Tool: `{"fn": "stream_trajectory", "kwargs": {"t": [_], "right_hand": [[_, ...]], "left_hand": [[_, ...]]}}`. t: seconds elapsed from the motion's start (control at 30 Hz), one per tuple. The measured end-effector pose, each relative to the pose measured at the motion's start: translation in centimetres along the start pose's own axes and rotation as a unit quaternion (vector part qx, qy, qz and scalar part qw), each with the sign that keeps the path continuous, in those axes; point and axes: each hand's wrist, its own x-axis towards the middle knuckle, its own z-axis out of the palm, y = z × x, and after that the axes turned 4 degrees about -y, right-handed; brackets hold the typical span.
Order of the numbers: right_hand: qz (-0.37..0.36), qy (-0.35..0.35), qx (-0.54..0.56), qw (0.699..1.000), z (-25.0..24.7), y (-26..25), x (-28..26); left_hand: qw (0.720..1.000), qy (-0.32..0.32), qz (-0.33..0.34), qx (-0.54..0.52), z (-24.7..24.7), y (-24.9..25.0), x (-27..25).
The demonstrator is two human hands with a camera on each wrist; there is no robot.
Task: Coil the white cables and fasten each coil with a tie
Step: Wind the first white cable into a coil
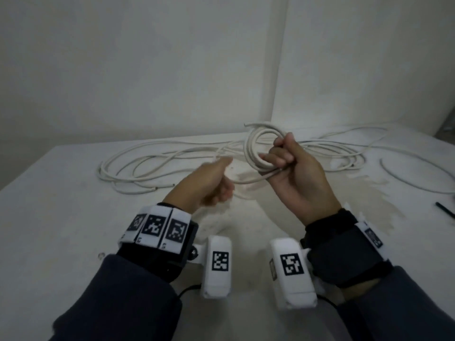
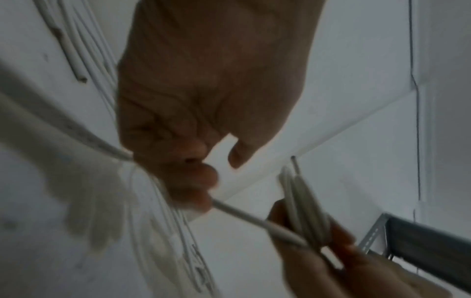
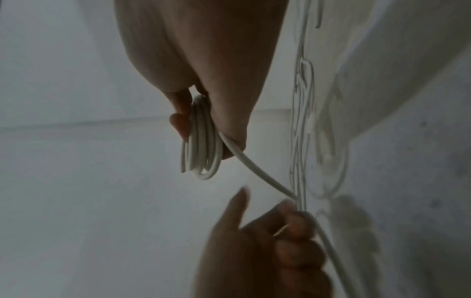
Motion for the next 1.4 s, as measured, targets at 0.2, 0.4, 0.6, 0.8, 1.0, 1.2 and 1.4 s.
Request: {"fn": "stream_trajectory", "kwargs": {"t": [0.2, 0.4, 0.6, 0.8, 1.0, 1.2, 1.4], "right_hand": [[0.021, -0.019, 0.006, 1.0, 1.0, 0.9, -0.6], [0.001, 0.058, -0.091, 0.994, 0.0, 2.0, -0.2], [0.042, 0.013, -0.127, 0.991, 0.7, 1.7, -0.8], [0.048, -0.004, -0.104, 0.993, 1.1, 1.7, -1.0], [0.065, -0.041, -0.151, 0.986, 0.9, 1.4, -1.1], [0.062, -0.048, -0.136, 0.988, 0.8, 1.6, -1.1], [-0.012, -0.082, -0.208, 0.975, 1.2, 2.1, -1.5]], "left_hand": [[0.985, -0.029, 0.043, -0.166, 1.0, -0.8, 1.0], [0.95, 0.061, 0.221, -0.214, 0.2, 0.4, 0.3], [0.94, 0.006, 0.29, -0.18, 0.0, 1.0, -0.5], [0.915, -0.101, 0.229, -0.317, -0.8, 1.1, -0.6], [0.912, -0.218, 0.189, -0.292, -1.8, 1.1, -1.0], [0.945, -0.171, 0.222, -0.166, -1.7, 2.1, -1.5], [0.964, -0.076, 0.223, -0.123, -1.1, 1.9, -1.1]]}}
